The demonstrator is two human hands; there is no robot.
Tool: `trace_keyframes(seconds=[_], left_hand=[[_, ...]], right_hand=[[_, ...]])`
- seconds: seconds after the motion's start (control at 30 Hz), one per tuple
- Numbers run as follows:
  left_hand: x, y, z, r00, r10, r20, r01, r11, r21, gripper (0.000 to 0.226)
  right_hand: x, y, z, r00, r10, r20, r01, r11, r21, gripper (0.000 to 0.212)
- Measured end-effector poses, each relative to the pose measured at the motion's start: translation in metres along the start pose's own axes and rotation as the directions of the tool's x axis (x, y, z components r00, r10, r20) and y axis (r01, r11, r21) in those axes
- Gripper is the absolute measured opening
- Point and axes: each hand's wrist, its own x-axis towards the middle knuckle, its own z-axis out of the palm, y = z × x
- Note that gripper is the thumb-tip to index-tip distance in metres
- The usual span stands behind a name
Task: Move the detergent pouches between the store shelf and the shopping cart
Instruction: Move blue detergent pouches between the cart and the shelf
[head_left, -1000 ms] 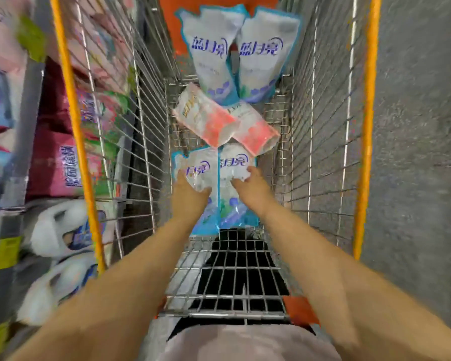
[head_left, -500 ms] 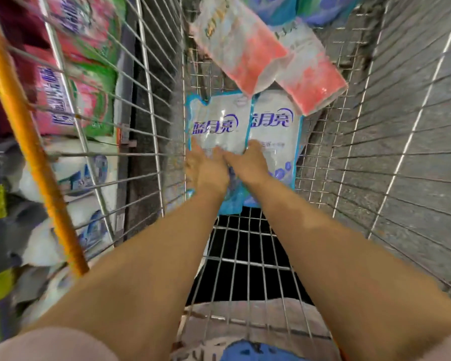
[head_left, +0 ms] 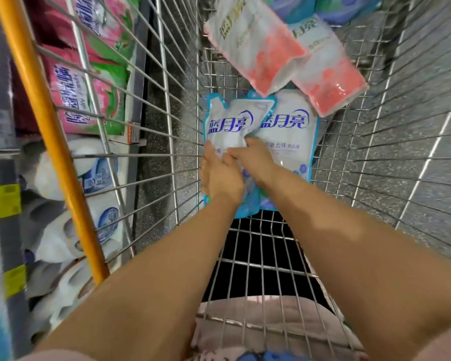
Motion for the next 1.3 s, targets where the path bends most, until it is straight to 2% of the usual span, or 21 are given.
trace_keyframes(seconds=[0.17, 0.23, 0.47, 0.5, 0.57, 0.63, 0.77, 0.93, 0.97, 1.03, 1.1, 1.2, 1.3], left_hand=[[0.002, 0.022, -0.028, 0.998, 0.013, 0.059, -0.009, 0.998, -0.055, 0.048], [-0.001, 0.038, -0.04, 0.998, 0.012, 0.068, -0.002, 0.99, -0.143, 0.048], [-0.05, 0.087, -0.089, 0.96, 0.214, 0.181, -0.138, 0.924, -0.357, 0.056], [-0.06, 0.091, -0.098, 0.942, 0.252, 0.223, -0.138, 0.894, -0.427, 0.062], [-0.081, 0.094, -0.112, 0.901, 0.32, 0.294, -0.151, 0.865, -0.479, 0.09], [-0.104, 0.092, -0.122, 0.877, 0.387, 0.285, -0.207, 0.839, -0.503, 0.105], [-0.168, 0.084, -0.157, 0.875, 0.476, 0.09, -0.296, 0.673, -0.678, 0.061], [-0.251, 0.072, -0.224, 0.761, 0.615, -0.207, -0.541, 0.426, -0.725, 0.036], [-0.268, 0.069, -0.239, 0.737, 0.616, -0.276, -0.591, 0.391, -0.706, 0.039], [-0.296, 0.063, -0.266, 0.702, 0.592, -0.395, -0.668, 0.356, -0.653, 0.05], [-0.321, 0.053, -0.298, 0.655, 0.539, -0.529, -0.734, 0.289, -0.615, 0.04], [-0.357, 0.034, -0.346, 0.58, 0.452, -0.678, -0.808, 0.209, -0.551, 0.033], [-0.382, -0.003, -0.395, 0.489, 0.372, -0.789, -0.872, 0.215, -0.44, 0.03]], right_hand=[[-0.042, -0.015, -0.015, 0.997, -0.067, -0.032, 0.064, 0.993, -0.096, 0.024], [-0.063, -0.026, -0.024, 0.993, -0.108, -0.049, 0.103, 0.991, -0.085, 0.022], [-0.148, -0.069, -0.07, 0.95, -0.266, -0.161, 0.268, 0.963, -0.009, 0.011], [-0.159, -0.071, -0.077, 0.94, -0.296, -0.17, 0.299, 0.954, -0.008, 0.01], [-0.183, -0.075, -0.087, 0.916, -0.357, -0.184, 0.361, 0.933, -0.012, 0.011], [-0.207, -0.078, -0.092, 0.887, -0.417, -0.201, 0.423, 0.906, -0.01, 0.013], [-0.264, -0.078, -0.1, 0.807, -0.547, -0.223, 0.555, 0.831, -0.028, 0.02], [-0.355, -0.093, -0.1, 0.653, -0.734, -0.186, 0.736, 0.673, -0.074, 0.028], [-0.374, -0.097, -0.098, 0.618, -0.766, -0.176, 0.766, 0.637, -0.086, 0.029], [-0.408, -0.109, -0.091, 0.556, -0.815, -0.164, 0.81, 0.576, -0.109, 0.037], [-0.445, -0.123, -0.079, 0.482, -0.865, -0.141, 0.86, 0.498, -0.11, 0.049], [-0.499, -0.139, -0.052, 0.37, -0.925, -0.086, 0.921, 0.377, -0.093, 0.05], [-0.543, -0.144, -0.012, 0.268, -0.963, -0.015, 0.961, 0.269, -0.066, 0.053]])
